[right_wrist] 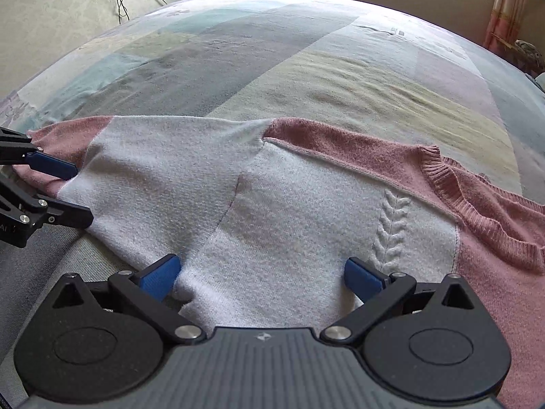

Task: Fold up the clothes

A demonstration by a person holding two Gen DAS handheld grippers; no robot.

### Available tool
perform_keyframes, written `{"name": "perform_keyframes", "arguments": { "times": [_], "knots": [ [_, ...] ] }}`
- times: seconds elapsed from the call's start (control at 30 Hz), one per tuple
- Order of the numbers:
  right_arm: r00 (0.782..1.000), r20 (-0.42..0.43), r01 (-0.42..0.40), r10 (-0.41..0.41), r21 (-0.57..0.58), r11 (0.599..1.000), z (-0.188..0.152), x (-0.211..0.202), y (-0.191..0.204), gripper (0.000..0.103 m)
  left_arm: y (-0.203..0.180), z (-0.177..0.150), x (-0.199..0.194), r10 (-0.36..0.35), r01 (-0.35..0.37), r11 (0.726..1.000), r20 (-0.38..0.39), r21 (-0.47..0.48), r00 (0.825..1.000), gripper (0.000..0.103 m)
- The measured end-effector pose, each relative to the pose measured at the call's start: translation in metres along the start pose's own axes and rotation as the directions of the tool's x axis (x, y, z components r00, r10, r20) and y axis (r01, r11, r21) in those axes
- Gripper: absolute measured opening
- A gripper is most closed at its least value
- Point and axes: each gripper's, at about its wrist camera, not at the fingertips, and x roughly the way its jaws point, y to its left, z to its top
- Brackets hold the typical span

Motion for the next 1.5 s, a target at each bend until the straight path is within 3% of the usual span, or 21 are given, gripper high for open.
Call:
{"name": "perform_keyframes", "arguments": {
  "times": [0.1, 0.17, 0.3, 0.43, 0.57, 0.77, 0.83, 0.97, 1.03, 1.2, 1.37, 1.5],
  "knots": [
    [0.999, -0.015, -0.041, 0.041, -0.003, 0.999, -0.002, -0.009, -0.005, 0.103, 0.005, 0.000, -0.010, 0.018, -0.018, 1.000, -0.015, -0.011, 1.000, 0.074],
    [0.997, 0.016, -0.071, 0.071, 0.018, 0.997, -0.006, -0.023, -0.010, 0.103, 0.004, 0.010, -0.005, -0.004, 0.004, 1.000, 0.018, -0.019, 1.000, 0.075],
    [0.999, 0.020, -0.026, 0.026, 0.029, 0.999, -0.020, -0.041, -0.016, 0.103, 0.007, 0.022, 0.025, -0.010, 0.010, 1.000, 0.005, -0.026, 1.000, 0.077],
    [0.999, -0.035, 0.019, -0.016, 0.066, 0.998, -0.035, -0.048, -0.026, 0.103, 0.036, 0.021, 0.022, -0.015, 0.021, 0.990, 0.044, -0.141, 0.999, 0.076],
    [0.997, -0.024, 0.069, -0.067, 0.108, 0.992, -0.047, -0.061, -0.042, 0.103, 0.025, 0.029, 0.007, 0.017, -0.018, 0.996, -0.010, -0.093, 1.000, 0.075],
    [0.987, -0.048, 0.162, -0.156, 0.187, 0.969, -0.050, -0.041, -0.049, 0.103, -0.033, 0.050, 0.003, -0.027, 0.026, 1.000, 0.066, 0.012, 0.997, 0.077],
    [0.982, -0.043, 0.190, -0.186, 0.149, 0.970, -0.044, -0.030, -0.033, 0.103, -0.057, 0.062, 0.007, -0.051, 0.045, 0.997, 0.086, 0.064, 0.995, 0.077],
    [0.999, -0.032, 0.035, -0.035, 0.013, 0.999, -0.031, -0.035, -0.016, 0.103, -0.100, 0.078, 0.012, -0.077, 0.054, 0.977, 0.108, 0.206, 0.991, 0.077],
    [0.999, -0.003, 0.049, -0.049, 0.030, 0.998, -0.034, -0.048, -0.032, 0.103, -0.121, 0.086, 0.014, -0.084, 0.049, 0.960, 0.115, 0.275, 0.990, 0.078],
    [0.976, -0.040, 0.217, -0.213, 0.169, 0.961, -0.068, -0.072, -0.113, 0.103, -0.157, 0.096, 0.024, -0.126, 0.099, 0.957, 0.081, 0.273, 0.989, 0.078],
    [0.971, -0.078, 0.240, -0.227, 0.261, 0.935, -0.123, -0.098, -0.176, 0.103, -0.200, 0.100, 0.036, -0.137, 0.121, 0.951, 0.035, 0.285, 0.990, 0.078],
    [0.978, -0.097, 0.203, -0.184, 0.248, 0.947, -0.145, -0.117, -0.180, 0.103, -0.232, 0.106, 0.044, -0.172, 0.164, 0.947, 0.007, 0.278, 0.985, 0.078]
  ]
}}
